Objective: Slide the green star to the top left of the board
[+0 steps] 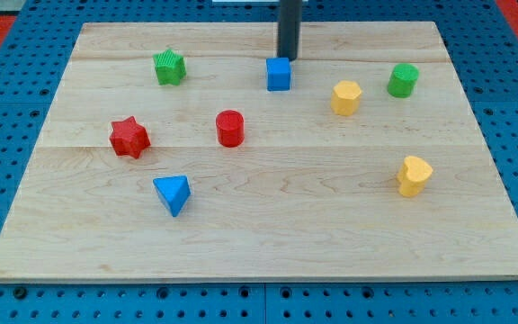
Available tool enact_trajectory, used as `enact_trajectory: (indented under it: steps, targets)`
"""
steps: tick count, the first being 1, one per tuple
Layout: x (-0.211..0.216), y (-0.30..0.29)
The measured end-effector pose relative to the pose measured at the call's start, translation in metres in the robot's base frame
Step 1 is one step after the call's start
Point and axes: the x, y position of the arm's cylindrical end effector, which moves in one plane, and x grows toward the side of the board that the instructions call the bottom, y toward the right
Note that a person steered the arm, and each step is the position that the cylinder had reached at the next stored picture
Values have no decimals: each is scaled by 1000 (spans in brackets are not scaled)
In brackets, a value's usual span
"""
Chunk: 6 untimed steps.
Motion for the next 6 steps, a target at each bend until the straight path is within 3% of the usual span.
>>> enact_trajectory:
  steps: [4,6]
  targets:
    - [30,-130]
    - [-4,-176]
